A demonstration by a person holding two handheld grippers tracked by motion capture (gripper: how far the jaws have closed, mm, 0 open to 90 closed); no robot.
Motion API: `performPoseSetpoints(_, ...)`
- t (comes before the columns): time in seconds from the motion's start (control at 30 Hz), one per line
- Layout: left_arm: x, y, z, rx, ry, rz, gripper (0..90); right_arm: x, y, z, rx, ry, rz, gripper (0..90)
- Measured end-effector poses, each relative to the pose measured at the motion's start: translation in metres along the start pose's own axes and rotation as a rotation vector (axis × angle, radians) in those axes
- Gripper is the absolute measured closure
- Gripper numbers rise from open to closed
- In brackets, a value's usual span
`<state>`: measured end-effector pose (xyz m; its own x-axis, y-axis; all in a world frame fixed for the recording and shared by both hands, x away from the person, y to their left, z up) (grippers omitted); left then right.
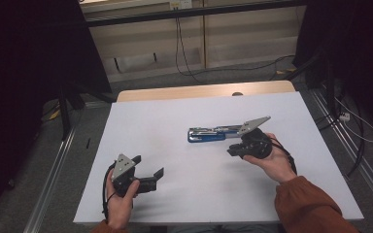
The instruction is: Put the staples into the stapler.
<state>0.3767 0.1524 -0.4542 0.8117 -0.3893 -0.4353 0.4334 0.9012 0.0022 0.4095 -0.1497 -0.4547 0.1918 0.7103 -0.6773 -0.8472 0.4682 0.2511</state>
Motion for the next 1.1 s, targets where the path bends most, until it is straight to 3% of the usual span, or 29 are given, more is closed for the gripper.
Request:
performPoseSetpoints(0.4, 0.001, -0.001, 0.000, 0.001, 0.000, -0.005, 3.8, 0.005, -0.009, 0.023, -0.050, -0.017, -0.010, 79.3)
performPoseSetpoints(0.7, 0.000, -0.001, 0.000, 0.009, 0.000, -0.009, 3.8, 0.009, -0.018, 0.041, -0.047, -0.064, -0.009, 79.3)
performPoseSetpoints(1.1, 0.000, -0.001, 0.001, 0.009, 0.001, -0.009, 3.8, 0.016, -0.027, 0.057, -0.058, -0.076, -0.002, 79.3)
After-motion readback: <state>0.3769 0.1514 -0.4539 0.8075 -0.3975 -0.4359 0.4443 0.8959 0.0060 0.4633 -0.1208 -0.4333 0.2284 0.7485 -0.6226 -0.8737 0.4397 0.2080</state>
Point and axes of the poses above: each handheld gripper's, and its own axes: x roughly forward along the jaws, z roughly out of its top, y roughly to its left, the point moved 8 cm from there along x, roughly forward along the jaws, and after that the axes turned 14 degrees about z, right-handed, at the moved point
